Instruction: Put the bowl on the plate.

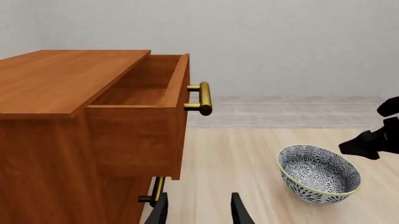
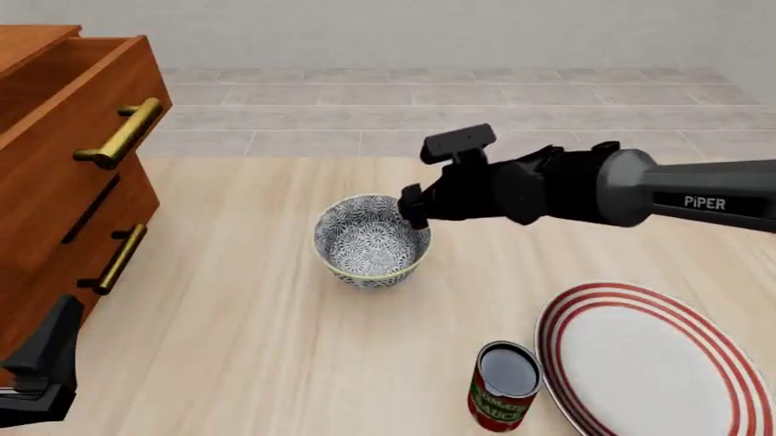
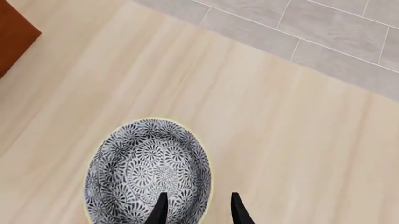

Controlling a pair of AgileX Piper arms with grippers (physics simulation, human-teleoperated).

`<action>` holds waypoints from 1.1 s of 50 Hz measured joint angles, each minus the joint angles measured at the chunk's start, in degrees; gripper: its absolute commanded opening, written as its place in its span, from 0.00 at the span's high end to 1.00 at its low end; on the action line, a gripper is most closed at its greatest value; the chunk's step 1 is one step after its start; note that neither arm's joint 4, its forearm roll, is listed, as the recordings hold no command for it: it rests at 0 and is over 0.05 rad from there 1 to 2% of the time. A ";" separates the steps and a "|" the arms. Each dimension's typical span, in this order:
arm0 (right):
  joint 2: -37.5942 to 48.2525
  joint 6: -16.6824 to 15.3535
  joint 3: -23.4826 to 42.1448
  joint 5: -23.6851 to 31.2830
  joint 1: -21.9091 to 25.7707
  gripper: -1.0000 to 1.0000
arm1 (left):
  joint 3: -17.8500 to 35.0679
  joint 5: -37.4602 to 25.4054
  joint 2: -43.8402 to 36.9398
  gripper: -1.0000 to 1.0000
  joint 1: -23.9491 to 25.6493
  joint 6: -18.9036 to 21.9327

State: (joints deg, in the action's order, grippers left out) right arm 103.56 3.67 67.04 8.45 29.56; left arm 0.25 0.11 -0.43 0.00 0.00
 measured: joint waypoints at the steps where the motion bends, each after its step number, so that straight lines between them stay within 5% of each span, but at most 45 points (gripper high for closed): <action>1: 0.27 -0.01 0.13 0.03 -0.03 0.00 | 0.00 0.00 0.00 0.00 0.00 0.00; 55: 9.66 1.69 2.54 -1.34 0.61 0.00 | 0.00 0.00 0.00 0.00 0.00 -0.01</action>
State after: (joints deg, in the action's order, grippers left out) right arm 113.22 5.36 69.59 7.11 30.17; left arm 0.24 0.11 -0.43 0.00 -0.01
